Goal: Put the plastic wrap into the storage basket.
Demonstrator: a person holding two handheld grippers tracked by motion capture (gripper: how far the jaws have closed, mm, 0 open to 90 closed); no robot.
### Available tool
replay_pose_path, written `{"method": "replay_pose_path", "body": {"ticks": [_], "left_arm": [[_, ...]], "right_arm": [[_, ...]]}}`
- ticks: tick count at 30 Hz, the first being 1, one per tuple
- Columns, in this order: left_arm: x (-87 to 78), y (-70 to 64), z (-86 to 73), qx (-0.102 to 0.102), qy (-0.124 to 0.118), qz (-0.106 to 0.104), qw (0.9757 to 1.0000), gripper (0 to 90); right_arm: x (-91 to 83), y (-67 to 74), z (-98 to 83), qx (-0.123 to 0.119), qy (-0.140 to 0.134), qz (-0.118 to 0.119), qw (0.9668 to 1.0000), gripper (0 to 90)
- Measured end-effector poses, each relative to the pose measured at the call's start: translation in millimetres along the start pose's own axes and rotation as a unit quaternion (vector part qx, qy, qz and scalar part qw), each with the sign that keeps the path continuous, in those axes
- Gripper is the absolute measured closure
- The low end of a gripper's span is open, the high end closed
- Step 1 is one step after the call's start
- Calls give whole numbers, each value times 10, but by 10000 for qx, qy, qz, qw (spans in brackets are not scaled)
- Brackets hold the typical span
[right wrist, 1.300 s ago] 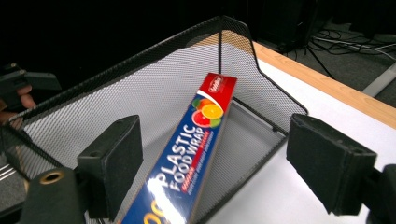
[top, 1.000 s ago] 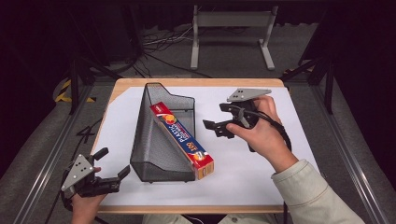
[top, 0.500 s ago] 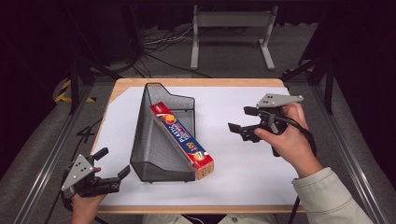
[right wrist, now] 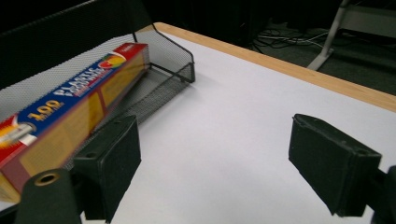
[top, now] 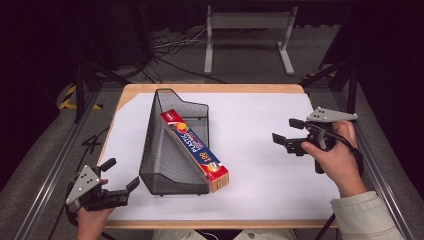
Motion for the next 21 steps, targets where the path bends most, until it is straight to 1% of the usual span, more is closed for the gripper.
{"method": "replay_pose_path", "body": {"ticks": [2, 5, 8, 12, 13, 15, 21], "left_arm": [[1, -1, -2, 1, 11, 2, 10000, 18], [1, -5, -2, 5, 26, -1, 10000, 18], [2, -9, 1, 17, 20, -7, 10000, 18], [5, -10, -2, 21, 42, -7, 10000, 18], [4, -10, -1, 29, 37, -13, 10000, 18], [2, -12, 1, 23, 30, 0, 10000, 18], [4, -13, -1, 22, 29, 6, 10000, 18]], "right_arm": [[-33, -55, -75, 65, -20, -52, 10000, 172], [-80, -141, -209, 188, -61, -197, 9996, 172], [-126, -201, -339, 184, -128, -317, 9992, 173], [-175, -232, -468, 221, -214, -313, 9990, 173], [-186, -240, -500, 193, -221, -310, 9991, 173], [-194, -243, -525, 204, -216, -333, 9990, 173], [-275, -274, -732, 174, -340, -478, 9981, 175]]}}
Point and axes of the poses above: each handheld gripper's, and its own axes: x roughly forward along the jaws, z roughly out of its top, y roughly to its left, the point moved 4 cm from there along x, roughly forward along the jaws, and after that the axes turned 8 degrees about -y, right-handed, at the moved point
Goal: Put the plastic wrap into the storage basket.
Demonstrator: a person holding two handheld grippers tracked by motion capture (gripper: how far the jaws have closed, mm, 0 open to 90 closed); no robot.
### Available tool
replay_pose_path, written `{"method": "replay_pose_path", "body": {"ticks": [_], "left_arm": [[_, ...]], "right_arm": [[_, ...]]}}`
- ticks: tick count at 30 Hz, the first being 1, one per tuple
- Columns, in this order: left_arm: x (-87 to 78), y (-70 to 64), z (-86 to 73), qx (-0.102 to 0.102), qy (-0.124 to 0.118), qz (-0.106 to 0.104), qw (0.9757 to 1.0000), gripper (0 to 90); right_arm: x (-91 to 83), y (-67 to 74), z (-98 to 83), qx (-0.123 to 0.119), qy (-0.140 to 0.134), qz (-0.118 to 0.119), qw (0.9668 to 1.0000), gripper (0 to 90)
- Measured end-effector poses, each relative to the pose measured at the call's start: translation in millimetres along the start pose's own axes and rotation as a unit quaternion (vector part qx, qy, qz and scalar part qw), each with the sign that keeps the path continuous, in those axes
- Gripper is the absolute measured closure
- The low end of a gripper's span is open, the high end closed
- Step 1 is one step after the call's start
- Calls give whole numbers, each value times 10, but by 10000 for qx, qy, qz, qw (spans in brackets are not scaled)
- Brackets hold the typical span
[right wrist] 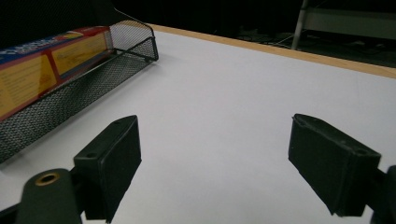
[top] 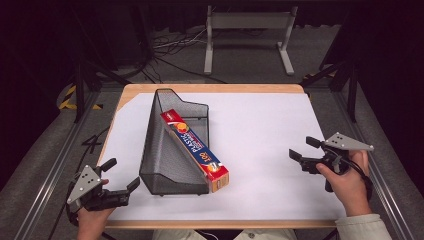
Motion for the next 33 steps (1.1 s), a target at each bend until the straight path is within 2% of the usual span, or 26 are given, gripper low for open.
{"method": "replay_pose_path", "body": {"ticks": [6, 13, 18, 21, 25, 27, 33], "left_arm": [[2, -1, 0, 3, 0, 0, 10000, 18], [-5, 8, -1, -7, -17, -11, 10000, 18], [-4, 10, -3, -16, -21, -35, 10000, 18], [3, 7, -8, -23, -7, -50, 10000, 18], [6, 0, -7, -17, 0, -77, 10000, 18], [6, 2, -8, -35, -1, -99, 9999, 18], [18, -5, -11, -53, 5, -122, 9999, 18]], "right_arm": [[-29, -18, -144, 82, -39, -37, 10000, 177], [-55, 5, -283, -40, -79, -58, 9999, 177], [-85, 41, -414, -160, -268, -60, 9995, 185], [-111, 70, -481, -159, -336, 63, 9993, 185], [-130, 86, -615, -149, -219, 305, 9992, 187], [-136, 91, -660, -227, -173, 311, 9991, 191], [-140, 92, -747, -223, -79, 376, 9990, 190]]}}
Point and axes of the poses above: each handheld gripper's, and its own axes: x roughly forward along the jaws, z roughly out of its top, y roughly to its left, the point moved 4 cm from there along x, roughly forward along the jaws, and after that the axes turned 8 degrees about -y, right-handed, at the moved point
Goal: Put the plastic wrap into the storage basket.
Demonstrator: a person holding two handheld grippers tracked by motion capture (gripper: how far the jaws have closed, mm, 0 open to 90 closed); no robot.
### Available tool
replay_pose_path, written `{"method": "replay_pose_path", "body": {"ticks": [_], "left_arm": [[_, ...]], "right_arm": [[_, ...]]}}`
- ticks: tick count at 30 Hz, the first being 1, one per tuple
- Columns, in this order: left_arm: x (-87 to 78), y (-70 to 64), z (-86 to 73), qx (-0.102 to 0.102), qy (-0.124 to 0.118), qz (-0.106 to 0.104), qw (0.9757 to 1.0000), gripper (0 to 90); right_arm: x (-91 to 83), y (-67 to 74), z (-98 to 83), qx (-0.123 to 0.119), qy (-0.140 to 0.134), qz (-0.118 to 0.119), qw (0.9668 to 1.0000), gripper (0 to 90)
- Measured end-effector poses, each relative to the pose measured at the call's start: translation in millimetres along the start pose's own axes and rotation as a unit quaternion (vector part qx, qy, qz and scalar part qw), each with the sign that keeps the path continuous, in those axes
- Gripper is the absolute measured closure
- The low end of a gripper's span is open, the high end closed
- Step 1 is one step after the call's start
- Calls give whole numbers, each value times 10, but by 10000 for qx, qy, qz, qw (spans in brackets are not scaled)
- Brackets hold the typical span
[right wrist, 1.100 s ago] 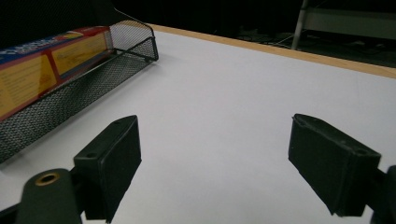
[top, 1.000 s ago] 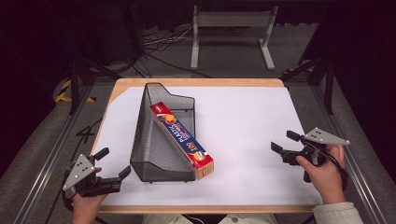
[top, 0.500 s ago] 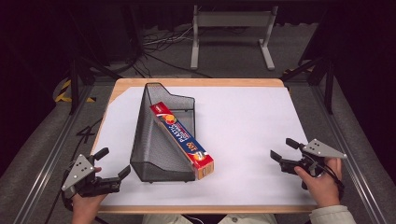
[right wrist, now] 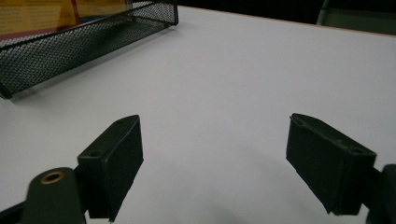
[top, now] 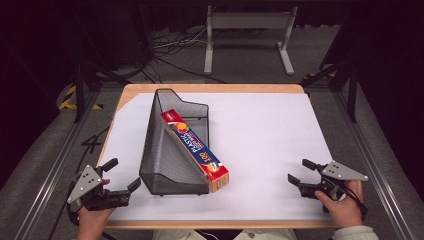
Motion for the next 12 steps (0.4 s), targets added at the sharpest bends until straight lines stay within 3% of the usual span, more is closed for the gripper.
{"method": "replay_pose_path", "body": {"ticks": [12], "left_arm": [[1, 2, -4, -10, 12, -10, 10000, 18]], "right_arm": [[34, -33, -23, 8, 73, -32, 10000, 190]]}}
Point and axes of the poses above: each handheld gripper's, and its own axes: x roughly forward along the jaws, z roughly out of its top, y roughly to its left, the point moved 4 cm from there along x, roughly forward along the jaws, and after that the axes turned 8 degrees about -y, right-handed, at the moved point
